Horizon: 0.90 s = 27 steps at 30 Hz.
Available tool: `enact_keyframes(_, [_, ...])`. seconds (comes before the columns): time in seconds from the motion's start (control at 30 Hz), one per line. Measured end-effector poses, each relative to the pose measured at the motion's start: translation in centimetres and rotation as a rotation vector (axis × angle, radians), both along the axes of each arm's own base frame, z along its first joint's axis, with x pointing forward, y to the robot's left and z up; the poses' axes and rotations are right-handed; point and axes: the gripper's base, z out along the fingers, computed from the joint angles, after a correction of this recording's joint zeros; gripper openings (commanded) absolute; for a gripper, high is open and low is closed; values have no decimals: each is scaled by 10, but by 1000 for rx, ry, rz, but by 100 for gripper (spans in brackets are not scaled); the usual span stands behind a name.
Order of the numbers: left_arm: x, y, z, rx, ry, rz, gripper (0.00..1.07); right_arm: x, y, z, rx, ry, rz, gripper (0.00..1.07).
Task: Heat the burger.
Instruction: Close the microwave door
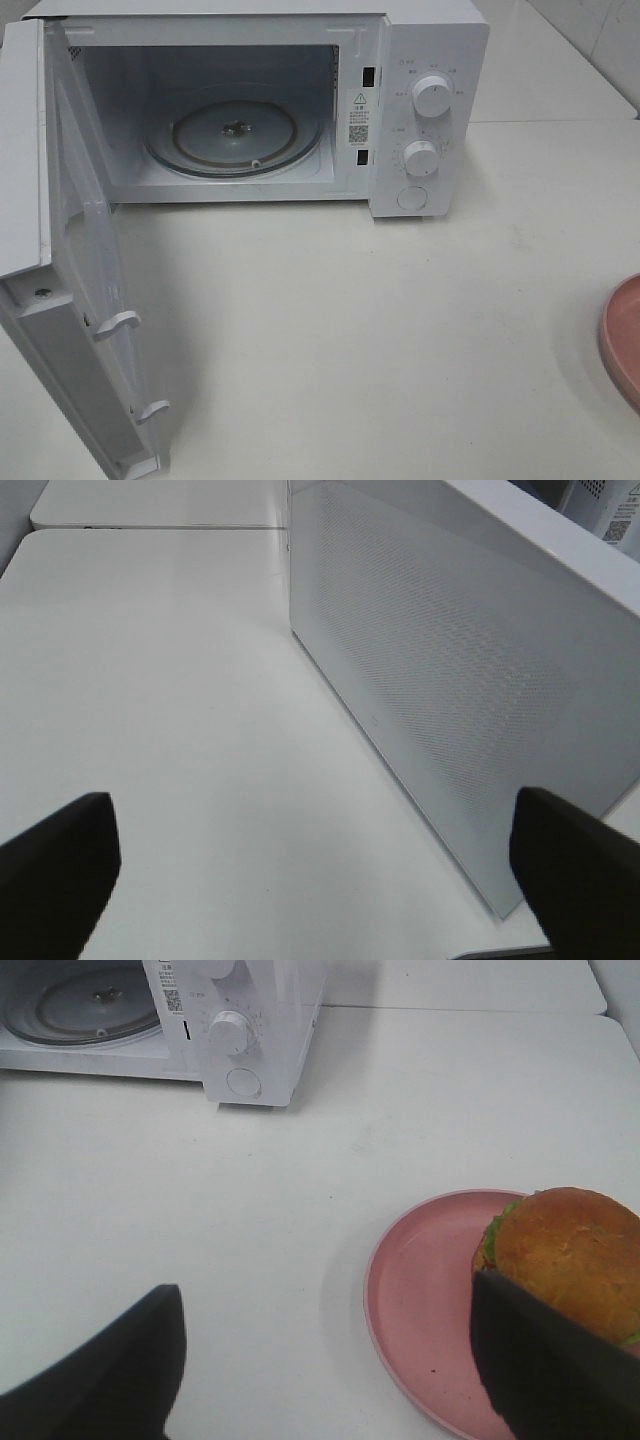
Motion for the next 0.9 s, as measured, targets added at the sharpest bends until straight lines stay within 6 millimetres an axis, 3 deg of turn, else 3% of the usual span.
enact_keyframes(0.9, [0,0,0,0,0,0,98,0,0,0,4,1,-2,75])
